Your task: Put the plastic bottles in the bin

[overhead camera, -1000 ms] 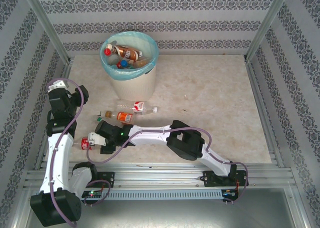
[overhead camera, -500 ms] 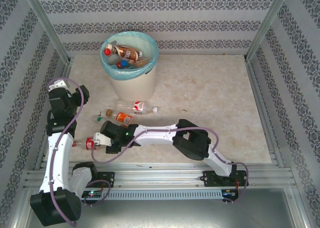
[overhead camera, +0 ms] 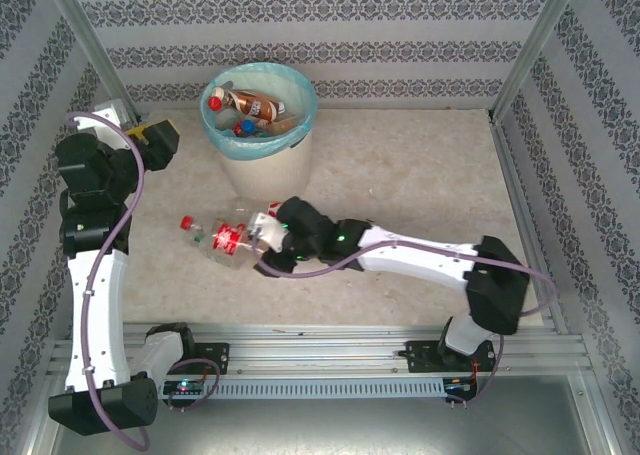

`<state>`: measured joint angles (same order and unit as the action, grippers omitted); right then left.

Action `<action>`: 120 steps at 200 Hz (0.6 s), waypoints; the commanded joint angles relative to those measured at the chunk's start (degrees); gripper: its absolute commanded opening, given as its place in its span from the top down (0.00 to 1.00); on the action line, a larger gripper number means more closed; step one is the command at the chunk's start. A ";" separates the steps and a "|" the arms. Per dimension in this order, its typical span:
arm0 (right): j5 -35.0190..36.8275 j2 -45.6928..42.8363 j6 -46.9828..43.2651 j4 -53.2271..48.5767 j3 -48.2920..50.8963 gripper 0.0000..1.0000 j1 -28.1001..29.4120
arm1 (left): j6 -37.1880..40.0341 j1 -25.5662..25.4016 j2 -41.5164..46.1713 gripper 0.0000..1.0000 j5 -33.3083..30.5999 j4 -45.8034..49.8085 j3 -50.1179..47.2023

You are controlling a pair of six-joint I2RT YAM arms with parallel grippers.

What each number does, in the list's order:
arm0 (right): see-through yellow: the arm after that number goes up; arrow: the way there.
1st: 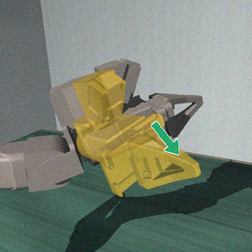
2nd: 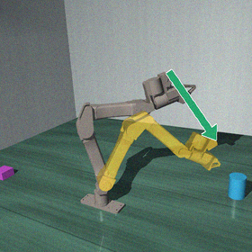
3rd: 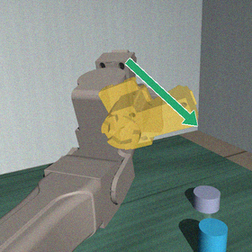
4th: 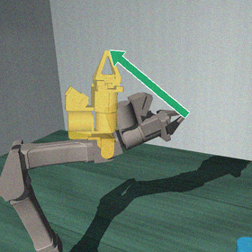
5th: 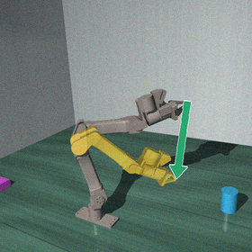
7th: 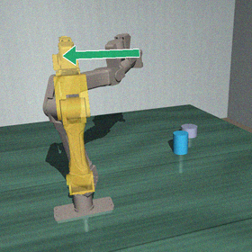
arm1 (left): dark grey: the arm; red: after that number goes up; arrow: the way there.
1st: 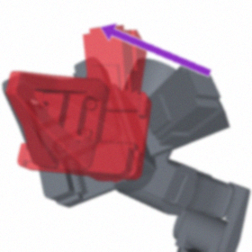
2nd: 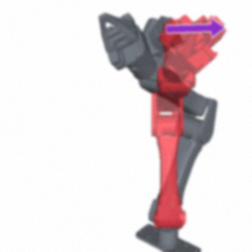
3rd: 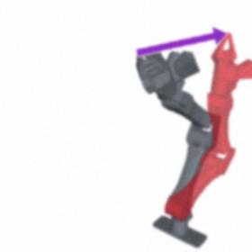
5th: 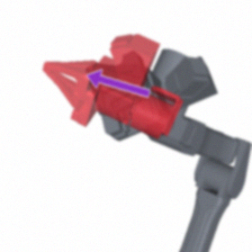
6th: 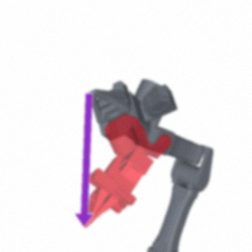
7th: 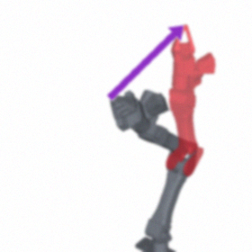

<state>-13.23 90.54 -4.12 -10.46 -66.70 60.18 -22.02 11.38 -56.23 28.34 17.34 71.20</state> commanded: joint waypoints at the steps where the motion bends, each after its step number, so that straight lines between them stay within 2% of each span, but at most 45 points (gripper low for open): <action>1: -2.86 -8.49 4.44 4.55 7.18 0.59 -2.00 | -4.40 -4.21 -1.55 0.40 12.37 -2.77 2.29; 27: 0.96 -19.12 7.97 4.42 13.60 0.58 -5.12 | -4.07 -12.07 -3.74 0.40 14.37 -4.06 5.34; 63: 8.48 -36.40 10.17 2.42 19.22 0.58 -6.20 | -0.89 -22.80 -9.02 0.36 16.59 -6.14 8.05; 91: 10.78 -45.74 11.50 0.20 20.14 0.57 -8.02 | -4.70 -25.85 -12.95 0.35 19.16 -13.95 8.33; 120: 10.84 -49.23 10.68 -2.26 18.62 0.56 -8.68 | -12.20 -28.62 -16.29 0.37 23.31 -24.10 8.38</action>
<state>-4.34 42.41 5.89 -9.74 -47.62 51.90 -27.66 -14.96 -71.00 46.61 5.78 78.04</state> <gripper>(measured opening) 0.495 0.639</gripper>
